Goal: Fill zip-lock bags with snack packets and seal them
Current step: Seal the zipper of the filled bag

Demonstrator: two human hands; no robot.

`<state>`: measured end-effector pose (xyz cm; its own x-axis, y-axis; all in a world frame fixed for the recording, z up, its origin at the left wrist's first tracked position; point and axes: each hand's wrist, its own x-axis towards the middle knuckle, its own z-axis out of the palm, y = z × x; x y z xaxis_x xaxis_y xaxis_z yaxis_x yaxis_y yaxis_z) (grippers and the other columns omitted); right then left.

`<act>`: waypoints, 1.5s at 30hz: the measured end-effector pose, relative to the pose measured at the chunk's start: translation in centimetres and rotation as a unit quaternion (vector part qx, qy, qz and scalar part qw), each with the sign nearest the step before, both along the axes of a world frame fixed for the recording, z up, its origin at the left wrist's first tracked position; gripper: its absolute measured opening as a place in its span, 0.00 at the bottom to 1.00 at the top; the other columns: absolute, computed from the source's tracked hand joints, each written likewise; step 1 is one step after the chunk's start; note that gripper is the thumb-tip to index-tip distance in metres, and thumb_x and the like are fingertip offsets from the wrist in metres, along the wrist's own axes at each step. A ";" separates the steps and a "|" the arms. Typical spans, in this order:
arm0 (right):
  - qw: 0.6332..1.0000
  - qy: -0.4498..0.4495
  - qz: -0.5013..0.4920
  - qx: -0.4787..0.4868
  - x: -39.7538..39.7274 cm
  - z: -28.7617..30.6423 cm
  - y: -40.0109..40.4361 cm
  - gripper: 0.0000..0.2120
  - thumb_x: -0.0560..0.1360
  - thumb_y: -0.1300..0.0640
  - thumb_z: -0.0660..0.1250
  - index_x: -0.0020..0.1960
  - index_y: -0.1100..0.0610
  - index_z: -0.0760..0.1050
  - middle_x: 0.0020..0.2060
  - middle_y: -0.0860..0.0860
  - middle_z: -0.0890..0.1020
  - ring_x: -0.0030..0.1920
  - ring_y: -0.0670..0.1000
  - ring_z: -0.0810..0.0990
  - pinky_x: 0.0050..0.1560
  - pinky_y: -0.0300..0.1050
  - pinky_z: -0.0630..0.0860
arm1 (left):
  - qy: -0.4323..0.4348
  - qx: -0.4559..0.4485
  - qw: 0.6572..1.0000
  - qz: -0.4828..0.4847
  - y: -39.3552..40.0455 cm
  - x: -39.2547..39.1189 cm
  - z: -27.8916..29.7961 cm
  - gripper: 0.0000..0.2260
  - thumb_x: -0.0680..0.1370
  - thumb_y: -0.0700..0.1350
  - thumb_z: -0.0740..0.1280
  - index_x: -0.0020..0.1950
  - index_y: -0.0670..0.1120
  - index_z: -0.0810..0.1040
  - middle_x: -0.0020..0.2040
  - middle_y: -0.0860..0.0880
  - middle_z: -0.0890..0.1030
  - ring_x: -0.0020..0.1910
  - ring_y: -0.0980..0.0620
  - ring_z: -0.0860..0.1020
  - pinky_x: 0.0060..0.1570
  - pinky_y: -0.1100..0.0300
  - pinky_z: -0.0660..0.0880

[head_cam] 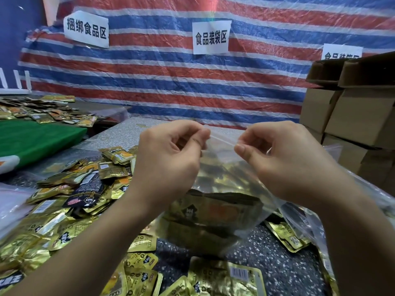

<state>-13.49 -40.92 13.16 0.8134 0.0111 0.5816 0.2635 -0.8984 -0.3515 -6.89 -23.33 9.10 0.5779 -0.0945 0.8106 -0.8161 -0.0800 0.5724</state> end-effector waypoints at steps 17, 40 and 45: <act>1.000 0.012 0.000 0.007 0.7 0.2 -2.3 0.08 0.77 0.54 0.70 0.40 0.47 0.79 0.32 0.42 0.80 0.39 0.36 0.76 0.37 0.26 0.70 | -0.022 -0.036 0.994 0.099 2.8 2.1 1.3 0.07 0.80 0.44 0.68 0.44 0.52 0.82 0.37 0.54 0.82 0.35 0.55 0.81 0.37 0.54 0.81; 0.999 0.022 0.023 -0.003 1.1 -0.1 -3.2 0.05 0.77 0.55 0.70 0.43 0.48 0.81 0.37 0.42 0.81 0.40 0.39 0.78 0.39 0.39 0.74 | 0.056 -0.025 0.996 0.064 2.9 3.4 1.2 0.08 0.81 0.46 0.66 0.43 0.51 0.82 0.36 0.53 0.82 0.34 0.56 0.80 0.34 0.66 0.75; 0.999 0.003 0.012 -0.039 1.3 -0.2 -3.2 0.06 0.79 0.57 0.68 0.44 0.50 0.80 0.37 0.42 0.79 0.40 0.42 0.76 0.34 0.37 0.72 | 0.065 -0.026 0.995 0.068 2.9 3.5 1.1 0.09 0.81 0.45 0.66 0.42 0.50 0.81 0.35 0.52 0.82 0.34 0.55 0.80 0.34 0.65 0.74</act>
